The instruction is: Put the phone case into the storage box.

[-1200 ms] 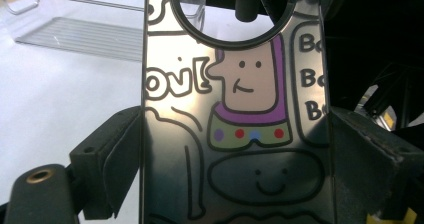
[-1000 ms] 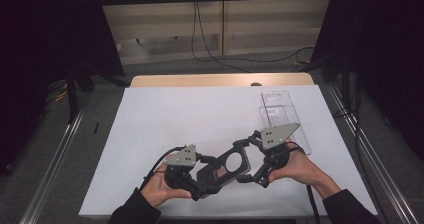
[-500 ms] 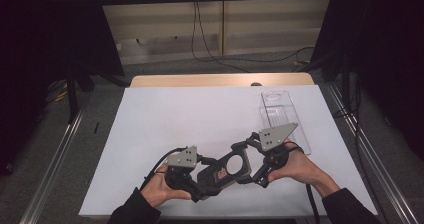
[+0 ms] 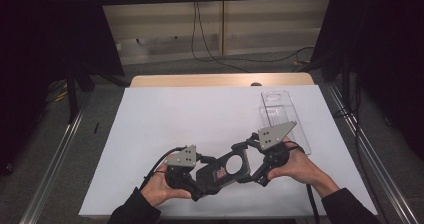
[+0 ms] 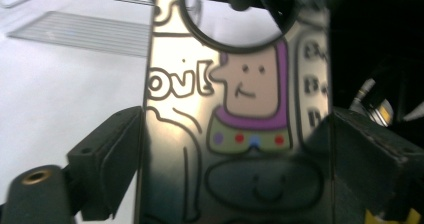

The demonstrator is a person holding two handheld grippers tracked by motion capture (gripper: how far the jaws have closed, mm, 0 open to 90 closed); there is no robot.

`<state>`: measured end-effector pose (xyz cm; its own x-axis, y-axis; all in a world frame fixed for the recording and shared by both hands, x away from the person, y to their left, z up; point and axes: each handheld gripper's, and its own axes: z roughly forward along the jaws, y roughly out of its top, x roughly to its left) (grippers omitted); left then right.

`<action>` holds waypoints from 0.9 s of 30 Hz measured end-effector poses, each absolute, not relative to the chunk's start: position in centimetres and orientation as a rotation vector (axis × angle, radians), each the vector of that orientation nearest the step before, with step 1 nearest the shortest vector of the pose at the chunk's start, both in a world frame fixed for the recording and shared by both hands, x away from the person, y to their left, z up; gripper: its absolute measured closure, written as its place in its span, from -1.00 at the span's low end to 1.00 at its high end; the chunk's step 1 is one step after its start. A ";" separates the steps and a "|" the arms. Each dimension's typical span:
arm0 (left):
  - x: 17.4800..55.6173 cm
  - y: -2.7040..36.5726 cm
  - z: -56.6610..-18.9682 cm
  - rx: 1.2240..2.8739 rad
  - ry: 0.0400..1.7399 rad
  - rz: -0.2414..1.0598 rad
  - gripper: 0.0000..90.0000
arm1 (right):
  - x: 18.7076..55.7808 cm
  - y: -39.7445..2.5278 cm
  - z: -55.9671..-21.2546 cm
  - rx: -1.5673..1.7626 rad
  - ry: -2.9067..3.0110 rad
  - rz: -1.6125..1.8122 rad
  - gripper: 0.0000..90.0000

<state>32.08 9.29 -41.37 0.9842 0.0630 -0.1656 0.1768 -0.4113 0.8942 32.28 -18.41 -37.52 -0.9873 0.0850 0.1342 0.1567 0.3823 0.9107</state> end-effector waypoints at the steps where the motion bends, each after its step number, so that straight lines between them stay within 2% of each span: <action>1: 32.1 9.3 -41.4 1.994 0.173 -0.128 -0.77 | 32.3 -18.4 -37.5 -0.228 -2.558 -1.698 -0.75; 17: 32.0 9.7 -40.9 1.983 0.256 -0.125 -0.91 | 32.5 -18.9 -37.1 -0.294 -2.563 -1.655 -0.74; 27: 31.8 10.8 -40.4 2.005 0.289 -0.031 -0.90 | 32.7 -19.7 -36.6 -0.370 -2.603 -1.634 -0.74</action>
<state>31.78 10.76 -40.35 0.9703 0.1895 -0.1501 0.2172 -0.4106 0.8856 32.66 -19.70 -36.63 -0.9704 0.1768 0.1647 0.2252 0.4143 0.8819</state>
